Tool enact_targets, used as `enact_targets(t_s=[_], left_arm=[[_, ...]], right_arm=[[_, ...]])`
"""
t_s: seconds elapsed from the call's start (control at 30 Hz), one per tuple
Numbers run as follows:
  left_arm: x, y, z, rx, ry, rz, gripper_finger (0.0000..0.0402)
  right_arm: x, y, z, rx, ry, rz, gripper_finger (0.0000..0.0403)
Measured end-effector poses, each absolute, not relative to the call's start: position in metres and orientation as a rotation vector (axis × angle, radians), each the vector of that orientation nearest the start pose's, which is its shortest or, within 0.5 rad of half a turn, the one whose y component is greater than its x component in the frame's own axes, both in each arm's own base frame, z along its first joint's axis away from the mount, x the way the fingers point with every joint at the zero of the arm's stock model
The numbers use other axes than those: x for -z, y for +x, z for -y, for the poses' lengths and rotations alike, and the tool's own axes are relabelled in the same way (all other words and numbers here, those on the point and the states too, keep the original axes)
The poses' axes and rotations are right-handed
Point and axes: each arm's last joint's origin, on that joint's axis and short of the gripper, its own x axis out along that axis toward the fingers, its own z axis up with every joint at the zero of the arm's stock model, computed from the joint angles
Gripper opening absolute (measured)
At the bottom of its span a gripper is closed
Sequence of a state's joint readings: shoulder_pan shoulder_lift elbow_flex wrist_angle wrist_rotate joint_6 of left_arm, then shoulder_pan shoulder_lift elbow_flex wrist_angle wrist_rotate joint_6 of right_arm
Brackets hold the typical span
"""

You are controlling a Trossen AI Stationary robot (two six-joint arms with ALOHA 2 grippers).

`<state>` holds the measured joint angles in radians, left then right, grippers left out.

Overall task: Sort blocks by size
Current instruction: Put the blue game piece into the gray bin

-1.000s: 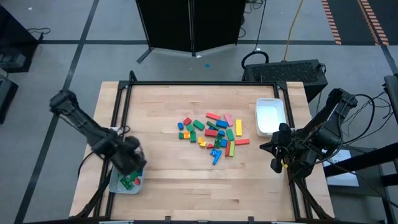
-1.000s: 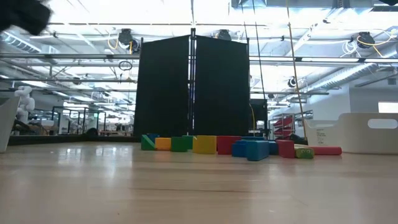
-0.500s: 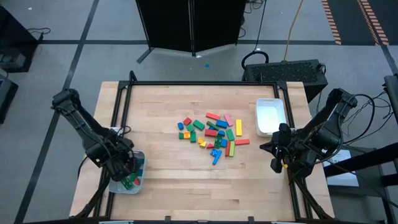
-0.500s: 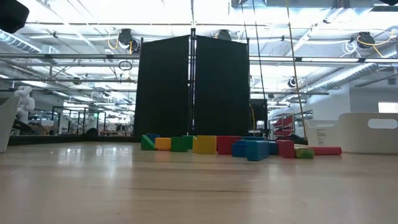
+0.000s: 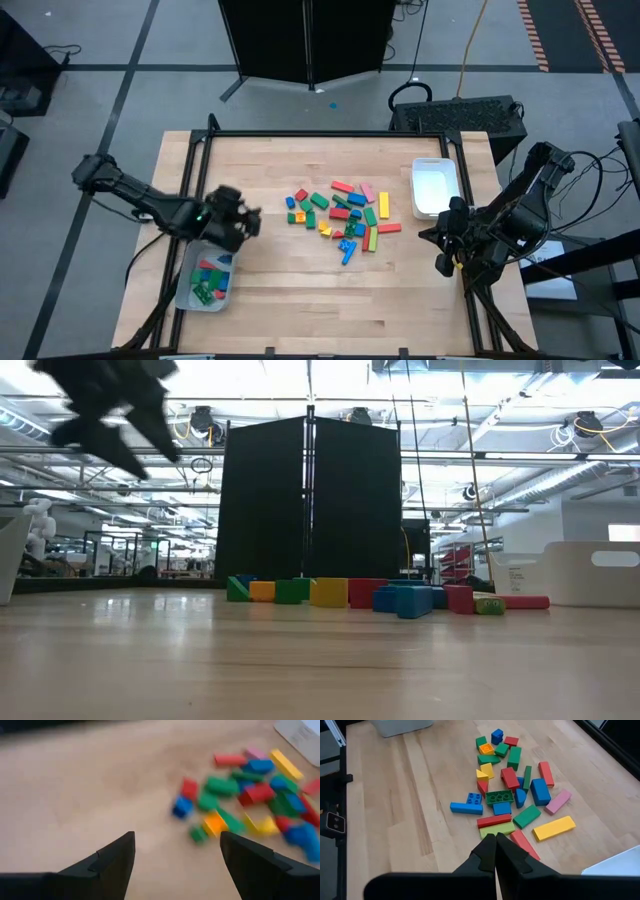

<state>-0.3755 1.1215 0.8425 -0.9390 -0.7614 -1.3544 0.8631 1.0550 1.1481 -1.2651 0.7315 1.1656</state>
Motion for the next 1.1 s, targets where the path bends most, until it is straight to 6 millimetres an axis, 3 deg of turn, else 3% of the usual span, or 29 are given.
enact_targets(t_s=[0.2,0.37,0.6,0.9,1.1], left_arm=[[-0.242,0.227,0.019,-0.735,-0.320,-0.699,0.0291],[-0.221,0.255,-0.003,-0.621,-0.207,-0.808,0.0292],[-0.188,0.276,-0.025,-0.522,-0.164,-0.951,0.0292],[-0.159,0.287,-0.047,-0.507,-0.113,-1.039,0.0292],[-0.139,0.295,-0.056,-0.452,-0.185,-1.069,0.0292]], right_arm=[[-0.333,0.120,-0.111,0.345,0.260,-0.728,0.0000],[-0.333,0.120,-0.111,0.346,0.258,-0.729,0.0000],[-0.333,0.119,-0.110,0.352,0.239,-0.741,0.0000],[-0.331,0.117,-0.107,0.367,0.208,-0.764,0.0000],[-0.330,0.116,-0.105,0.376,0.189,-0.776,0.0000]])
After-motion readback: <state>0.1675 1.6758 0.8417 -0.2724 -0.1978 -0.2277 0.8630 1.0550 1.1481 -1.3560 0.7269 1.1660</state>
